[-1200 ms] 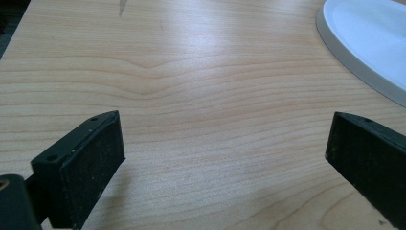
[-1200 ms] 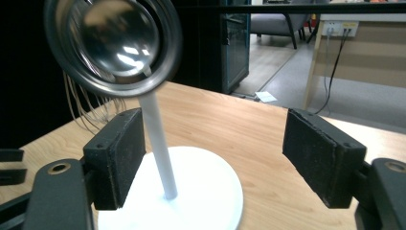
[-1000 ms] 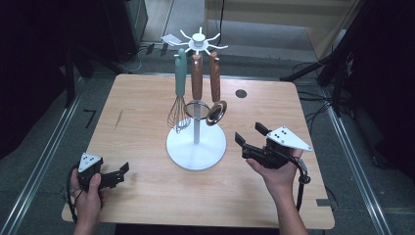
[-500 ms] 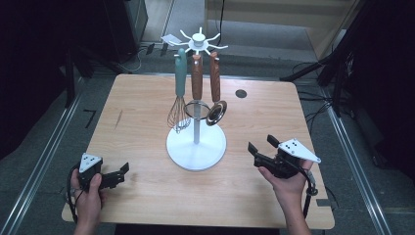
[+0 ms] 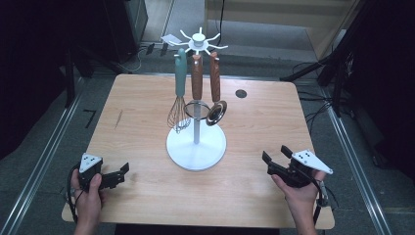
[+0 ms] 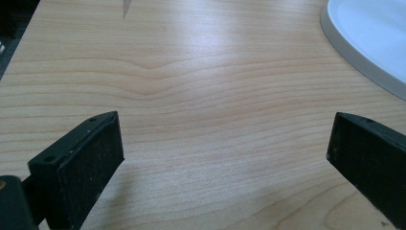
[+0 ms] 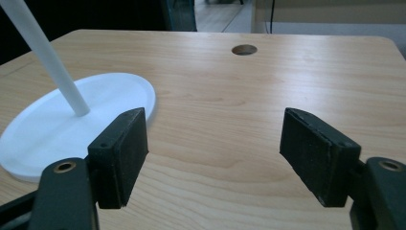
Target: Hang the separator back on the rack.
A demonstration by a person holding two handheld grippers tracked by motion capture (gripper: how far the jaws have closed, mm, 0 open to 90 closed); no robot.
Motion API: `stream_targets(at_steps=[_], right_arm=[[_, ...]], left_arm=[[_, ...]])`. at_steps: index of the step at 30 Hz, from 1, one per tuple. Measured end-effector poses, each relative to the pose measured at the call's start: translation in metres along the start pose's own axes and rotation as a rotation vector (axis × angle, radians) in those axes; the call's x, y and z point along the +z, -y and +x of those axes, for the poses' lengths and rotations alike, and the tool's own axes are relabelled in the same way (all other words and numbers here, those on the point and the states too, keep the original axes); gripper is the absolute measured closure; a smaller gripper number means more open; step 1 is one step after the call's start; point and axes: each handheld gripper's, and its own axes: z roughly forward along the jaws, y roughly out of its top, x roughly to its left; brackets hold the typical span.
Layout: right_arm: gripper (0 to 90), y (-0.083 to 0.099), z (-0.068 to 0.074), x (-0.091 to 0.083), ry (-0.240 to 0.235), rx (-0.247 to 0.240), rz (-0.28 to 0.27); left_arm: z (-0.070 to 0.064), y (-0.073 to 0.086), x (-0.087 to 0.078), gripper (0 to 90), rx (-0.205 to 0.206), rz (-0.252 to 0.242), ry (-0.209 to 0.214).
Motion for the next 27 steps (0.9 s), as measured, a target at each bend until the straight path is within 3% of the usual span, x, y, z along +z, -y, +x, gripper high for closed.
stream_targets(at_steps=[4,8,27], right_arm=[[25.5,0.01,-0.011,-0.005,0.028,0.022,0.006],[25.6,0.018,-0.021,-0.011,0.079,0.013,0.023],[27.5,0.056,-0.076,-0.037,0.202,0.064,0.057]], left_arm=[[0.0,0.0,0.0,0.0,0.001,-0.001,0.006],[0.0,0.0,0.0,0.0,0.001,-0.003,0.011],[0.0,0.0,0.0,0.0,0.006,-0.001,0.019]])
